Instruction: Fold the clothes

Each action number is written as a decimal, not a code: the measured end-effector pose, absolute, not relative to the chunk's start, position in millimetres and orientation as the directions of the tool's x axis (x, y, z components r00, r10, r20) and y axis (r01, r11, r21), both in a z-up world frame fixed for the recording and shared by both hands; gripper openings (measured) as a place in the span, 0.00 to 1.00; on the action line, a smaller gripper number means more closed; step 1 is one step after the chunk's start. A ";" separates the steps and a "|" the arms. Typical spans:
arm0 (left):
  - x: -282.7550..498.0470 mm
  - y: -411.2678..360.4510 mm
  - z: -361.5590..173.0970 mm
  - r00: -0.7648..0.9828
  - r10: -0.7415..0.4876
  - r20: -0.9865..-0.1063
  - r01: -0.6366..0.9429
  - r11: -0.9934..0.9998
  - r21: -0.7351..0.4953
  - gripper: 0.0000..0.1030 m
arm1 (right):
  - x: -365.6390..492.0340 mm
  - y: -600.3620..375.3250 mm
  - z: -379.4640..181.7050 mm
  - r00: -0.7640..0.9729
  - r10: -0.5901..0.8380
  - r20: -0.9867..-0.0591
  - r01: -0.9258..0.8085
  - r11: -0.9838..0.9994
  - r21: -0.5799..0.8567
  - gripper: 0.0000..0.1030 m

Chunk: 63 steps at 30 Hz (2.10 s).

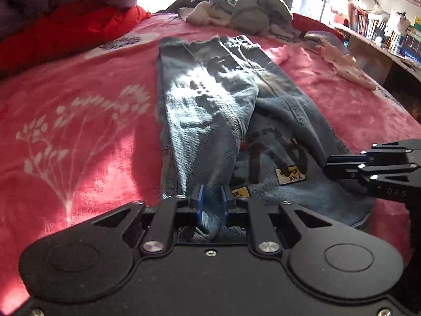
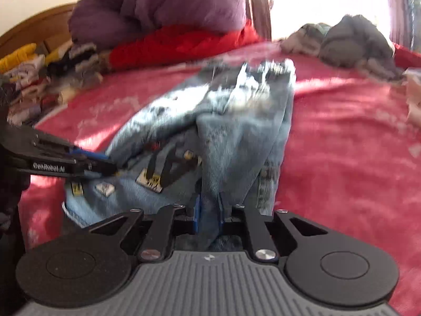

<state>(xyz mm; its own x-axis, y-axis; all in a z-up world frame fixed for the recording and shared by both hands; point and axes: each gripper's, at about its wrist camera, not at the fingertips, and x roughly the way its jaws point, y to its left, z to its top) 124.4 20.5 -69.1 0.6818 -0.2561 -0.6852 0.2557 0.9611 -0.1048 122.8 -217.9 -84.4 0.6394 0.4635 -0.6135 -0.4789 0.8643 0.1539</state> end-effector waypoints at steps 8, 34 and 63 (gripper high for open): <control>116.6 25.5 -66.1 0.671 -0.274 -0.689 0.240 0.960 -0.148 0.18 | 115.5 -214.5 -84.1 0.636 0.448 -0.628 -0.483 0.866 0.129 0.18; 22.2 -10.0 -123.3 0.900 -0.049 -0.432 0.409 0.435 0.802 0.58 | 16.1 -185.1 -112.6 0.853 0.170 -0.494 -0.494 0.571 -0.655 0.48; -22.9 -12.5 -93.0 0.915 -0.098 -0.391 0.396 0.401 0.826 0.09 | -13.6 -194.8 -71.9 0.799 0.279 -0.533 -0.584 0.576 -0.572 0.12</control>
